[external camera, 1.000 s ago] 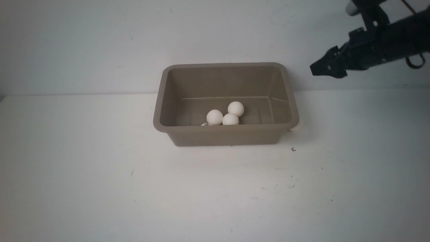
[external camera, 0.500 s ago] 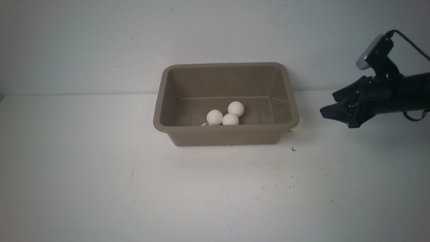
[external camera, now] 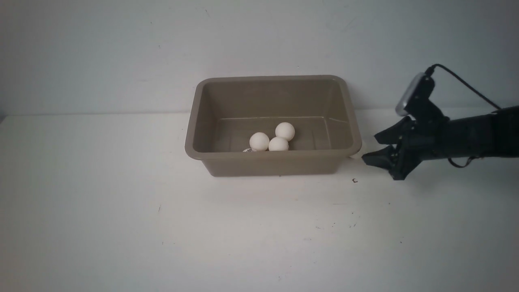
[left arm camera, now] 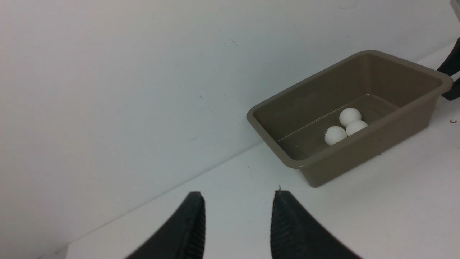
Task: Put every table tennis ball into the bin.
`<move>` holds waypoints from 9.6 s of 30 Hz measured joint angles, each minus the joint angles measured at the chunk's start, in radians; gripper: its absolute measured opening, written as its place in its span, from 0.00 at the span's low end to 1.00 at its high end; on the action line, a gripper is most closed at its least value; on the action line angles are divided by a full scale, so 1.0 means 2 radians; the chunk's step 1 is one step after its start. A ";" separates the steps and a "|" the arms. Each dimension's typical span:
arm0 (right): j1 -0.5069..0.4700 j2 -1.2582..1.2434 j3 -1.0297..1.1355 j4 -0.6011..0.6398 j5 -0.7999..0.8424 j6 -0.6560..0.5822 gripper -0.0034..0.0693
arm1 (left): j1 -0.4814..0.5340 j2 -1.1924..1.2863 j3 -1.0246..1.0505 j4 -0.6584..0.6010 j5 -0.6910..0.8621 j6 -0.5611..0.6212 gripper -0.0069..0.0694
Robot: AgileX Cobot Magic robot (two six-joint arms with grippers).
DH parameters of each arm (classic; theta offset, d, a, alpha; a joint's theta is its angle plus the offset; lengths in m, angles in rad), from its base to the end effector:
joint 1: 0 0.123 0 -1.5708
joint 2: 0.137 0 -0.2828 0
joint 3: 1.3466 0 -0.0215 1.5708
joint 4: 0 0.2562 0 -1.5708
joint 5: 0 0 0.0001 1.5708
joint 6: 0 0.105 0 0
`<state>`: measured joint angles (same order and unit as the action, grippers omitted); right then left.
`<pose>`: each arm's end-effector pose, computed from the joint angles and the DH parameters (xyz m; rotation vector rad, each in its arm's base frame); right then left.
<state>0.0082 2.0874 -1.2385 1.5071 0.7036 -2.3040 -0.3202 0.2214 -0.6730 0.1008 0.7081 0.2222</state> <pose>0.4265 0.0714 0.1279 -1.1554 1.8568 0.3909 0.0471 -0.0084 0.3546 0.4832 1.6689 0.0412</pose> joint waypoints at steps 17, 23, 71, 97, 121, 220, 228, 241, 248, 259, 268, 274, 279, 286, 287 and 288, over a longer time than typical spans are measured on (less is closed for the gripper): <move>0.018 0.011 0.000 0.090 -0.050 -0.059 0.67 | 0.000 0.000 0.000 0.010 0.012 -0.003 0.40; 0.018 0.033 0.000 0.103 -0.033 -0.060 0.67 | 0.000 0.000 0.000 0.011 0.012 -0.004 0.40; 0.125 -0.054 -0.069 0.055 -0.093 0.133 0.53 | 0.000 0.000 0.000 0.048 -0.014 -0.039 0.40; 0.138 0.006 -0.069 0.085 -0.093 0.154 0.64 | 0.000 0.000 0.000 0.045 -0.014 -0.043 0.40; -0.007 -0.360 0.215 0.102 -0.121 0.026 0.03 | 0.000 0.000 0.000 0.052 -0.014 -0.043 0.40; -0.008 -0.560 0.464 0.111 -0.198 0.137 0.03 | 0.189 -0.116 0.351 0.099 -0.157 -0.230 0.40; -0.008 -0.711 0.526 0.119 -0.318 0.167 0.03 | 0.189 -0.116 0.351 0.099 -0.157 -0.230 0.40; -0.008 -0.883 0.616 0.123 -0.332 0.188 0.03 | 0.189 -0.116 0.351 0.099 -0.157 -0.230 0.40; -0.008 -0.907 0.616 0.123 -0.333 0.187 0.03 | 0.189 -0.116 0.351 0.099 -0.157 -0.230 0.40; -0.008 -0.916 0.507 0.123 -0.332 0.147 0.03 | 0.189 -0.116 0.351 0.099 -0.157 -0.230 0.40; -0.008 -0.916 0.444 0.044 -0.275 0.435 0.03 | 0.189 -0.116 0.351 0.099 -0.157 -0.230 0.40; -0.008 -0.920 0.419 -0.267 -0.101 0.787 0.03 | 0.189 -0.116 0.351 0.099 -0.157 -0.230 0.40; -0.008 -0.920 0.426 -0.515 -0.041 0.961 0.03 | 0.189 -0.116 0.351 0.099 -0.157 -0.230 0.40; -0.008 -0.920 0.514 -0.632 -0.209 1.046 0.03 | 0.189 -0.116 0.351 0.100 -0.157 -0.230 0.40; -0.008 -0.920 0.528 -0.633 -0.215 1.047 0.03 | 0.189 -0.116 0.351 0.100 -0.157 -0.230 0.40; -0.008 -0.920 0.547 -0.634 -0.225 1.048 0.03 | 0.189 -0.116 0.351 0.100 -0.157 -0.230 0.40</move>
<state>-0.0087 0.2482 -0.1441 0.2389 0.2536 -0.2076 0.0570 -0.0113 0.0282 0.3002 0.3941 -0.2387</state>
